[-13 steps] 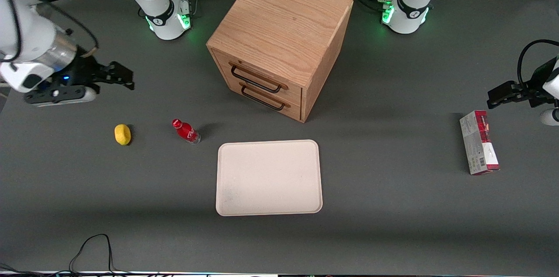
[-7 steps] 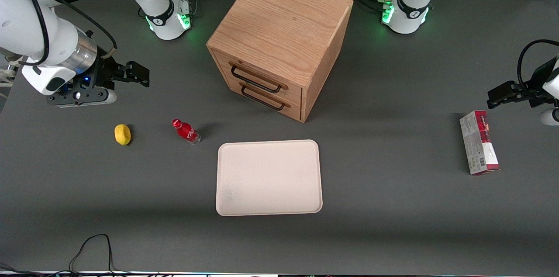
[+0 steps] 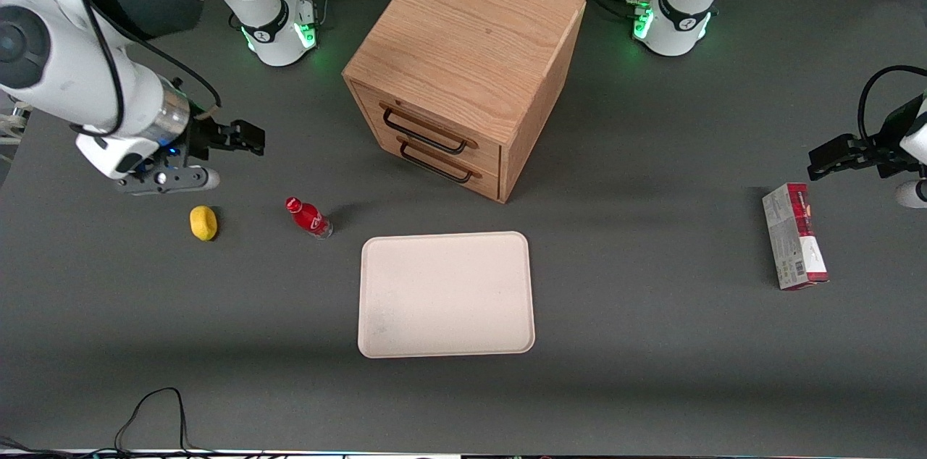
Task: Place coke bottle on tray
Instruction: 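Move the open right gripper down over the red Coca-Cola bottle, then close the right gripper on the bottle's cap end and lift it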
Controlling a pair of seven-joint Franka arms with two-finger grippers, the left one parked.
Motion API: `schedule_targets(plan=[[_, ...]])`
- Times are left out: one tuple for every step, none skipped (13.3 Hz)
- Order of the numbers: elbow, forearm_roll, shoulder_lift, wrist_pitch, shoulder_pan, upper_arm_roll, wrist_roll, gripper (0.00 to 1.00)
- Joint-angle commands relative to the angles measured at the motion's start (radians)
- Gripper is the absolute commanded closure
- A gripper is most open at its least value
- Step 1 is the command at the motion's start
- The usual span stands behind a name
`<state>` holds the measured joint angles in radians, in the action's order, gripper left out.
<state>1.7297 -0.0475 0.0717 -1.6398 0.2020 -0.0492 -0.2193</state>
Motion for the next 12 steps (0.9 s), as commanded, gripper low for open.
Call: schedule_targets(plan=[[0.156, -0.008, -0.012, -0.179, 0.008, 0.006, -0.028, 0.00], [0.203, -0.006, -0.004, -0.237, 0.010, 0.006, -0.032, 0.00], [0.250, -0.005, 0.005, -0.297, 0.010, 0.005, -0.032, 0.00], [0.286, -0.003, 0.014, -0.354, 0.011, 0.003, -0.032, 0.00], [0.309, -0.002, 0.037, -0.400, 0.017, 0.005, -0.032, 0.00], [0.318, 0.000, 0.058, -0.434, 0.023, 0.005, -0.034, 0.00], [0.320, 0.000, 0.081, -0.455, 0.023, 0.005, -0.032, 0.00], [0.320, 0.000, 0.106, -0.477, 0.023, 0.005, -0.032, 0.00], [0.320, 0.000, 0.129, -0.510, 0.025, 0.005, -0.034, 0.00], [0.318, 0.002, 0.143, -0.526, 0.025, 0.005, -0.032, 0.00], [0.318, 0.009, 0.145, -0.525, 0.025, 0.005, -0.032, 0.00], [0.318, 0.017, 0.145, -0.523, 0.023, 0.005, -0.032, 0.00]])
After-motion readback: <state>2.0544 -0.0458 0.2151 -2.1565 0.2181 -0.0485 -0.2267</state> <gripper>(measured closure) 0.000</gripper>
